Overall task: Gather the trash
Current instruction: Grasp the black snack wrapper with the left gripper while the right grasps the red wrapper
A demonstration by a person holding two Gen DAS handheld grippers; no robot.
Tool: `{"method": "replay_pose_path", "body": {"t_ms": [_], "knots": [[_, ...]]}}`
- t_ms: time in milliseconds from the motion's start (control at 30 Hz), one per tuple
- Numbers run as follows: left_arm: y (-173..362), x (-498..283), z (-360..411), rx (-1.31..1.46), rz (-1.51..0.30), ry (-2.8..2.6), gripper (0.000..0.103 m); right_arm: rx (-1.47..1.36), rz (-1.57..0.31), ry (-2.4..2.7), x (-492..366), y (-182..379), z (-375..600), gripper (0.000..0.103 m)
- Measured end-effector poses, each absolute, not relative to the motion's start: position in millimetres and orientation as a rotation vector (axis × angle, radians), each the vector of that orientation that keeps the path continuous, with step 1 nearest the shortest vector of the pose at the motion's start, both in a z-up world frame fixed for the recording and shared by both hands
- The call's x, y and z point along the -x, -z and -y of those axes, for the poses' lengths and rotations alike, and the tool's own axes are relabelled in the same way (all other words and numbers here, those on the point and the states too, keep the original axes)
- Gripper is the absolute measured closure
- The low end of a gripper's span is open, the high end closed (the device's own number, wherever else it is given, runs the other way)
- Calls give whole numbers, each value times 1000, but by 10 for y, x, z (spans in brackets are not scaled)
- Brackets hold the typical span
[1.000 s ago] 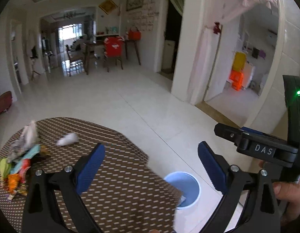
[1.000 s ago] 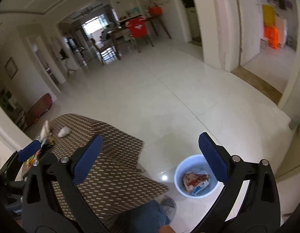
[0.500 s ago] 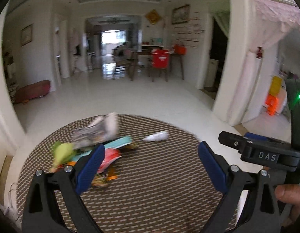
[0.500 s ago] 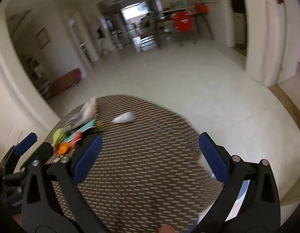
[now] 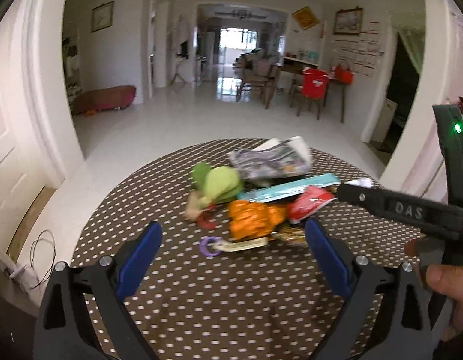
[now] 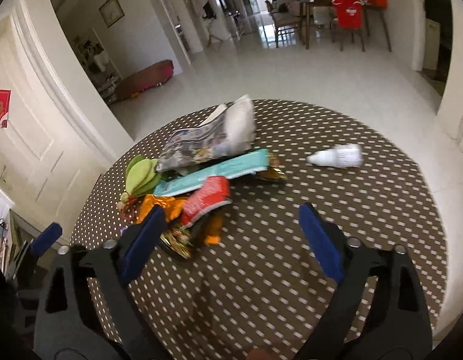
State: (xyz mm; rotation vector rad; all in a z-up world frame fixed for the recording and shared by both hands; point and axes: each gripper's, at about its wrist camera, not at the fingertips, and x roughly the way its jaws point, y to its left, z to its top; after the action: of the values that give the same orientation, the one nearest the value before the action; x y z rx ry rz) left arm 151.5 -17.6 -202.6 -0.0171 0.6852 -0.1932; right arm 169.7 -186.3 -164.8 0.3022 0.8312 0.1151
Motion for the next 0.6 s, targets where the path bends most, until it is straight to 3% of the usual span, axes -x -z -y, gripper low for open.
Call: {"method": "replay_pose_path", "body": {"t_ms": [67, 133, 200, 367, 600], "knots": [[2085, -1515, 73, 24, -690, 181, 9, -298, -856, -112, -1844, 1712, 1782, 34], [2133, -1539, 7, 25, -699, 172, 9, -303, -885, -110, -1945, 1780, 1747, 56], [2164, -1562, -23, 21, -706, 164, 9, -311, -923, -118, -2053, 1871, 1706, 70], [2206, -1620, -14, -1, -714, 171, 9, -335, -880, -151, -1952, 1801, 1820, 84], [2290, -1880, 289, -68, -736, 220, 9, -389, -845, -140, -1613, 1692, 2255, 89]]}}
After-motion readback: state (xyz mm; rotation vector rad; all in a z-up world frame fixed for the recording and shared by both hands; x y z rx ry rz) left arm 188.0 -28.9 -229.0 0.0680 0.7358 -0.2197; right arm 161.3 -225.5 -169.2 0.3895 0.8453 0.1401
